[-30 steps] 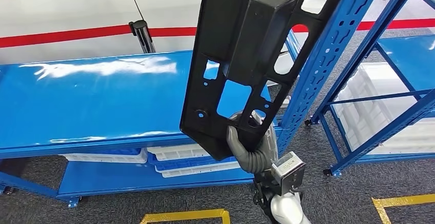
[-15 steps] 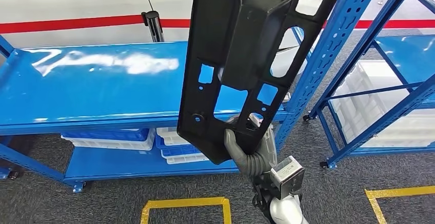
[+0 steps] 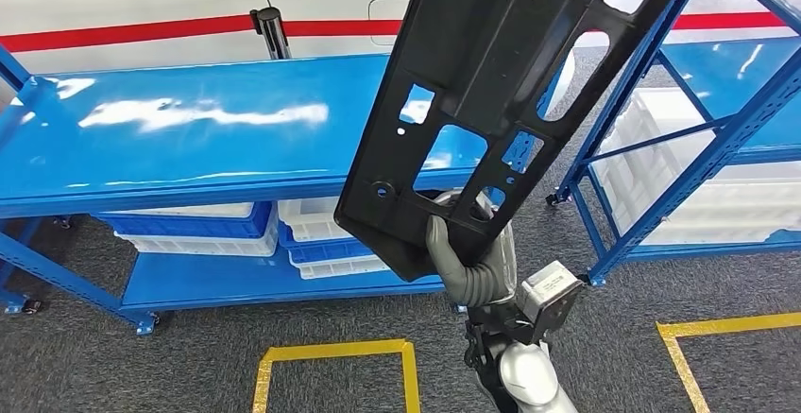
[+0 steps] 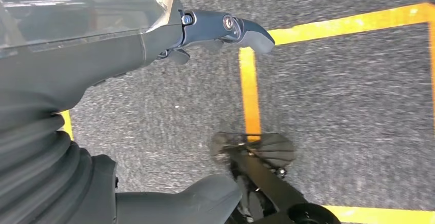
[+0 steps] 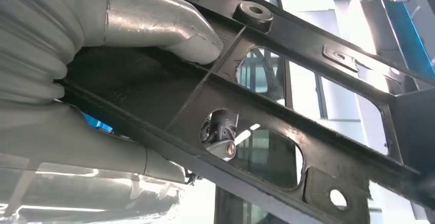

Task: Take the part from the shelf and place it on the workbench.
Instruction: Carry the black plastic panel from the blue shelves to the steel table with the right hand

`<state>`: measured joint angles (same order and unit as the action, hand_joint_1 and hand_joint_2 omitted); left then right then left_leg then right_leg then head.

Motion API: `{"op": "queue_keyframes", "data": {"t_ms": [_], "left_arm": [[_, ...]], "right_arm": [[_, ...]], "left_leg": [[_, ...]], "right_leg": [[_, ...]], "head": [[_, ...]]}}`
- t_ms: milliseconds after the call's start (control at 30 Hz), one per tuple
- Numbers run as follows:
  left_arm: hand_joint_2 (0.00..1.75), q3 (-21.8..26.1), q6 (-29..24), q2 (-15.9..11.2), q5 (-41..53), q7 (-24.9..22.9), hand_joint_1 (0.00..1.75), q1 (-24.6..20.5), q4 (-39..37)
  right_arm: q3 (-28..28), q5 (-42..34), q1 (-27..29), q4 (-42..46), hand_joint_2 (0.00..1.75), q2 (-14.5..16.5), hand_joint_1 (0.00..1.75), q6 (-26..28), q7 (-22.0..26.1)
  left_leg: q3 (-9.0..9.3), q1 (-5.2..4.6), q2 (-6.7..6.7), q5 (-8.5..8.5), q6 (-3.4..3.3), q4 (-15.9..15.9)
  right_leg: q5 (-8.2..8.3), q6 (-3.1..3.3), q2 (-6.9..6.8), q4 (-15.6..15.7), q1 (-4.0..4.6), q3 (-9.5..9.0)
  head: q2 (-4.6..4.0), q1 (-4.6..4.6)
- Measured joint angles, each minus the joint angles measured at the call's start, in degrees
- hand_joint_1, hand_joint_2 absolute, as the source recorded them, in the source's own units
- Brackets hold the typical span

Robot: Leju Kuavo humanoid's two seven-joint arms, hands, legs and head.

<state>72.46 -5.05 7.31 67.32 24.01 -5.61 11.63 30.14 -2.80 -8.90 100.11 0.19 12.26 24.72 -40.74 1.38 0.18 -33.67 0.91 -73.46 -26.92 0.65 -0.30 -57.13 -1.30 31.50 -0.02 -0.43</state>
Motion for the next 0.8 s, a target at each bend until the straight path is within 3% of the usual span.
{"op": "queue_keyframes", "data": {"t_ms": [33, 67, 133, 200, 267, 333, 367, 433, 467, 500, 567, 633, 700, 733, 800], "left_arm": [[1.75, 0.0, 0.01, -0.01, -0.02, 0.03, 0.0, 0.0, 0.0], [1.75, 0.0, 0.01, -0.01, -0.03, 0.08, 0.0, -0.01, 0.0], [1.75, 0.0, 0.03, -0.01, -0.03, 0.2, 0.0, -0.13, 0.0], [1.75, 0.0, 0.08, 0.01, -0.02, 0.29, 0.0, -0.27, -0.01], [1.75, 0.0, 0.12, -0.01, -0.01, 0.35, 0.0, -0.25, -0.02], [1.75, 0.0, 0.11, -0.03, -0.03, 0.36, 0.0, -0.2, -0.02], [1.75, 0.01, 0.11, -0.04, -0.04, 0.36, 0.0, -0.2, -0.02], [1.75, 0.02, 0.08, -0.08, -0.05, 0.36, 0.0, -0.21, -0.01], [1.75, 0.02, 0.04, -0.1, -0.06, 0.36, 0.0, -0.21, -0.01], [1.75, 0.02, -0.02, -0.12, -0.08, 0.36, 0.0, -0.21, -0.01], [1.75, 0.03, -0.18, -0.11, -0.14, 0.36, 0.0, -0.21, -0.02], [1.75, 0.04, -0.32, -0.02, -0.23, 0.36, 0.0, -0.23, -0.04], [1.75, 0.07, -0.38, 0.09, -0.45, 0.35, 0.0, -0.24, -0.04], [1.75, 0.13, -0.42, 0.12, -0.59, 0.34, 0.0, -0.25, -0.04], [1.75, 0.31, -0.51, 0.06, -0.86, 0.24, 0.0, -0.2, -0.04]], "right_arm": [[0.11, 0.68, -0.34, -0.46, 1.75, 0.03, 1.75, 0.77, 0.45], [0.25, 1.42, -0.63, -0.88, 1.75, 0.04, 1.75, 1.41, 0.8], [0.61, 2.32, -1.11, -1.46, 1.75, 0.03, 1.75, 1.93, 1.28], [1.16, 2.94, -1.46, -1.83, 1.75, 0.0, 1.75, 2.11, 1.93], [1.68, 3.46, -1.57, -2.11, 1.75, -0.05, 1.75, 2.16, 2.69], [2.08, 3.89, -1.43, -2.34, 1.75, -0.19, 1.75, 2.17, 3.32], [2.26, 4.08, -1.32, -2.46, 1.75, -0.28, 1.75, 2.17, 3.58], [2.62, 4.29, -1.23, -2.67, 1.75, -0.45, 1.75, 2.17, 3.9], [2.77, 4.34, -1.17, -2.81, 1.75, -0.55, 1.75, 2.17, 3.98], [2.9, 4.37, -1.09, -2.94, 1.75, -0.64, 1.75, 2.17, 4.05], [3.06, 4.4, -0.82, -3.17, 1.75, -0.75, 1.75, 2.18, 4.22], [3.21, 4.38, -0.61, -3.27, 1.75, -0.69, 1.75, 2.09, 4.53], [3.45, 4.33, -0.47, -3.27, 1.75, -0.43, 1.75, 1.85, 5.0], [3.59, 4.29, -0.31, -3.27, 1.75, -0.31, 1.75, 1.67, 5.23], [3.84, 4.23, 0.22, -3.31, 1.75, -0.19, 1.75, 1.24, 5.52]], "left_leg": [[1.0, 0.18, -0.03, 0.98, 0.12, -0.23], [2.97, 0.39, -0.05, 2.52, 0.19, 1.49], [8.91, 0.7, -0.24, 4.24, 0.21, 9.0], [12.77, 0.47, -0.64, 3.82, -0.02, 15.03], [12.75, -0.14, -0.74, 3.85, -0.84, 16.42], [11.63, -0.54, -0.34, 5.05, -2.37, 16.76], [10.95, -0.68, -0.12, 5.79, -3.19, 16.93], [9.34, -1.04, 0.12, 7.1, -4.16, 16.96], [8.48, -1.27, 0.21, 7.8, -4.4, 16.94], [7.54, -1.48, 0.27, 8.52, -4.51, 16.92], [5.59, -1.85, 0.32, 9.98, -4.53, 16.83], [4.05, -2.12, 0.31, 11.27, -4.28, 16.62], [3.21, -2.32, 0.42, 12.41, -3.82, 16.36], [3.02, -2.34, 0.49, 12.9, -3.57, 16.32], [2.73, -2.15, 0.43, 13.47, -2.99, 16.23]], "right_leg": [[0.59, -0.17, 0.01, -0.05, 0.02, 0.73], [1.1, -0.38, 0.02, -0.07, 0.01, 1.36], [1.95, -1.06, 0.05, -0.11, 0.05, 2.21], [2.83, -1.98, -0.03, -0.12, 0.15, 2.78], [3.81, -2.99, -0.16, 0.01, 0.08, 3.39], [2.81, -3.23, -0.12, -1.06, 0.01, 4.54], [0.9, -2.82, -0.07, -2.92, 0.07, 5.53], [-4.36, -1.65, 0.01, -9.42, 0.11, 7.6], [-6.15, -1.44, 0.03, -12.99, 0.13, 8.27], [-6.71, -1.61, 0.04, -15.56, 0.17, 8.27], [-4.88, -2.52, 0.06, -15.68, 0.44, 5.73], [-3.39, -2.67, 0.02, -8.76, 0.94, -0.51], [-4.66, -1.93, 0.07, -0.37, 1.53, -6.34], [-5.35, -1.59, 0.12, 2.02, 1.77, -7.72], [-5.0, -1.04, 0.1, 2.83, 1.47, -7.38]], "head": [[0.0, 0.0], [0.0, -0.02], [0.0, -0.04], [0.0, 0.04], [0.0, 0.17], [0.0, 0.21], [0.0, 0.3], [0.0, 0.48], [0.0, 0.54], [0.0, 0.57], [0.0, 0.61], [0.0, 0.62], [0.0, 0.54], [0.0, 0.49], [0.0, 0.34]]}}
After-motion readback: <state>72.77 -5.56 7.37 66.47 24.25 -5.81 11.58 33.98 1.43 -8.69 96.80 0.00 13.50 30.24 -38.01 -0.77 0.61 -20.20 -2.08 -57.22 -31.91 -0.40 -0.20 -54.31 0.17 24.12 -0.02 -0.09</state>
